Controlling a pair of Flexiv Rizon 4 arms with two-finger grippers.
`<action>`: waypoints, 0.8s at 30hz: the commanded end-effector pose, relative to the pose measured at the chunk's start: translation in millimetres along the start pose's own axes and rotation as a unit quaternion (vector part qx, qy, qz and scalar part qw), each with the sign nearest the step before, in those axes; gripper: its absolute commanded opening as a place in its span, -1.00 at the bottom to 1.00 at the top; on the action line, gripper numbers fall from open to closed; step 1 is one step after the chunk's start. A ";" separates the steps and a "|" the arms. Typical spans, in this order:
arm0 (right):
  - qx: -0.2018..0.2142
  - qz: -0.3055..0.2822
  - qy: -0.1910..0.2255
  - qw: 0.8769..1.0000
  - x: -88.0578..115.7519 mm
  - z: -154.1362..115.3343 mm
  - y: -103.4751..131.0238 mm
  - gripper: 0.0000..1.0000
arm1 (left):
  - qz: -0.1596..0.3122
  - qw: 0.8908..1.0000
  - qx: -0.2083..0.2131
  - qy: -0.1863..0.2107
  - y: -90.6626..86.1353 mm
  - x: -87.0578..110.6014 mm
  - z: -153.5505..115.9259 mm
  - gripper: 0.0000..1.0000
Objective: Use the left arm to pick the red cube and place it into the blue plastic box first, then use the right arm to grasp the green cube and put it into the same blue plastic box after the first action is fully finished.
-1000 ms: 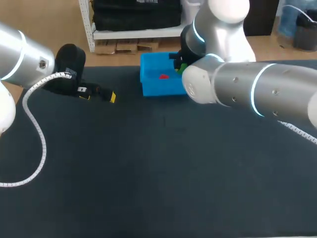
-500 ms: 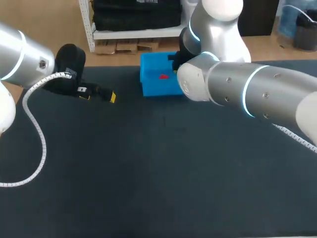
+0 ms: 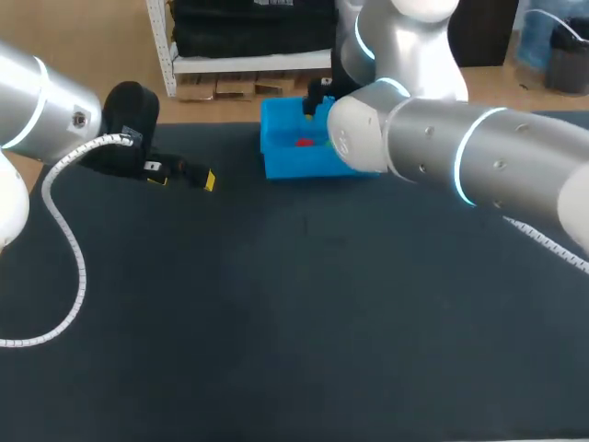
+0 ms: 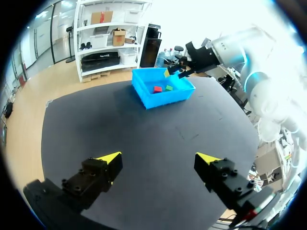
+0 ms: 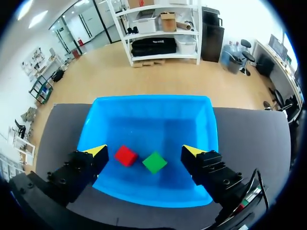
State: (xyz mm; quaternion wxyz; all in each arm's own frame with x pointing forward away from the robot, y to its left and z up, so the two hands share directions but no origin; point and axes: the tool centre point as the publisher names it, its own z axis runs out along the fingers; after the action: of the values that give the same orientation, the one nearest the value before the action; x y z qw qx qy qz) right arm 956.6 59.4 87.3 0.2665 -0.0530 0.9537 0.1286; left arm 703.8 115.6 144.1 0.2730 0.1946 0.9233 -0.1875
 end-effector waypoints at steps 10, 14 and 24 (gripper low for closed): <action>-0.025 -0.025 0.015 0.999 43.0 -82.3 1.6 1.00 | 0.001 1.000 0.003 -0.002 1.4 0.7 -0.2 1.00; -0.033 -0.032 0.012 0.999 54.0 -104.9 3.9 1.00 | 0.001 1.000 0.003 -0.002 1.4 0.7 -0.2 1.00; -0.057 -0.037 0.013 0.998 88.3 -145.1 -3.5 1.00 | 0.001 1.000 0.003 -0.002 1.4 0.7 -0.2 1.00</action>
State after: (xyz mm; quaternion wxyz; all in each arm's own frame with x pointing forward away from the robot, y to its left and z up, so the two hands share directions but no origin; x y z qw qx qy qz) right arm 872.6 44.1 139.8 0.2298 -0.1079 0.9535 0.1624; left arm 703.8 115.6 144.1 0.2730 0.1946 0.9233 -0.1875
